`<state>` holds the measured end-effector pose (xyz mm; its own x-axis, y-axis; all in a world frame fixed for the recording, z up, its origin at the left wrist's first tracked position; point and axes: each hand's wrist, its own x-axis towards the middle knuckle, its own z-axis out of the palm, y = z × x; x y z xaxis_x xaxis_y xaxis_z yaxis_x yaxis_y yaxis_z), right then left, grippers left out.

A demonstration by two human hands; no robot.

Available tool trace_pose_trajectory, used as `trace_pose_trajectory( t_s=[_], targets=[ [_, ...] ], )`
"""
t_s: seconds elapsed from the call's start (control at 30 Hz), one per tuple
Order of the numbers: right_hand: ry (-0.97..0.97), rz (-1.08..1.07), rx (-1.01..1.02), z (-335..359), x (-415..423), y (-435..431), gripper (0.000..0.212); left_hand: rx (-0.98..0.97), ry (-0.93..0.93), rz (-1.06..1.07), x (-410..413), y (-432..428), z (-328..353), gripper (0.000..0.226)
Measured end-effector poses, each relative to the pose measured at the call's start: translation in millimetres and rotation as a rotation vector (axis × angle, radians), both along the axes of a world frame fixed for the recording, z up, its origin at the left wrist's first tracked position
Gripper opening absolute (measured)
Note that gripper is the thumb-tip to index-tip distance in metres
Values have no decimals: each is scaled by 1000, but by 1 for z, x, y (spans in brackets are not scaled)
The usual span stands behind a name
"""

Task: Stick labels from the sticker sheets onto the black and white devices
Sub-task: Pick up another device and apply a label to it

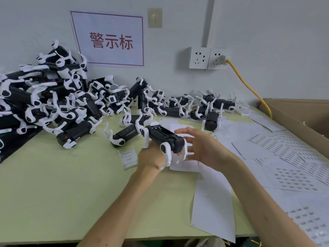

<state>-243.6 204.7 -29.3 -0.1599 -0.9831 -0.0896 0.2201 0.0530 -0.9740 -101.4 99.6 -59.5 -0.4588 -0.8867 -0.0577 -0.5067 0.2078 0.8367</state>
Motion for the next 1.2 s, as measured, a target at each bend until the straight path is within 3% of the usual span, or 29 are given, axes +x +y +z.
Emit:
trace_pose_trajectory(
  t_s=[0.07, 0.17, 0.3, 0.43, 0.53, 0.63, 0.77, 0.87, 1.07, 1.2],
  targets=[
    [19, 46, -15, -1, 1, -1, 50, -175, -174, -70, 3, -7, 1, 19],
    [51, 134, -54, -3, 5, -2, 55, -386, -266, -110, 3, -5, -6, 15],
    [-6, 185, -109, 0, 5, 2, 45, -688, -318, -89, 4, -3, -17, 37],
    [-115, 17, -63, 1, 2, 1, 58, -455, -172, -76, 1, -4, -9, 35],
    [-210, -90, -116, 4, 2, 3, 54, -59, 304, -126, 1, -6, 3, 22],
    [-316, -165, -186, 6, -1, 6, 42, 172, 541, -124, 4, -7, 9, 23],
    [-285, -265, -223, 5, -3, 6, 45, 239, 564, -144, 2, -6, 9, 24],
    [-223, -279, -211, 5, -3, 5, 42, 330, 593, -271, -1, -1, 13, 26],
    [-67, -218, -214, 5, 1, 5, 25, 368, 602, -452, 0, 12, 20, 57],
    [-36, -186, -216, 6, 4, 4, 36, 346, 581, -470, 3, 14, 21, 41]
  ],
)
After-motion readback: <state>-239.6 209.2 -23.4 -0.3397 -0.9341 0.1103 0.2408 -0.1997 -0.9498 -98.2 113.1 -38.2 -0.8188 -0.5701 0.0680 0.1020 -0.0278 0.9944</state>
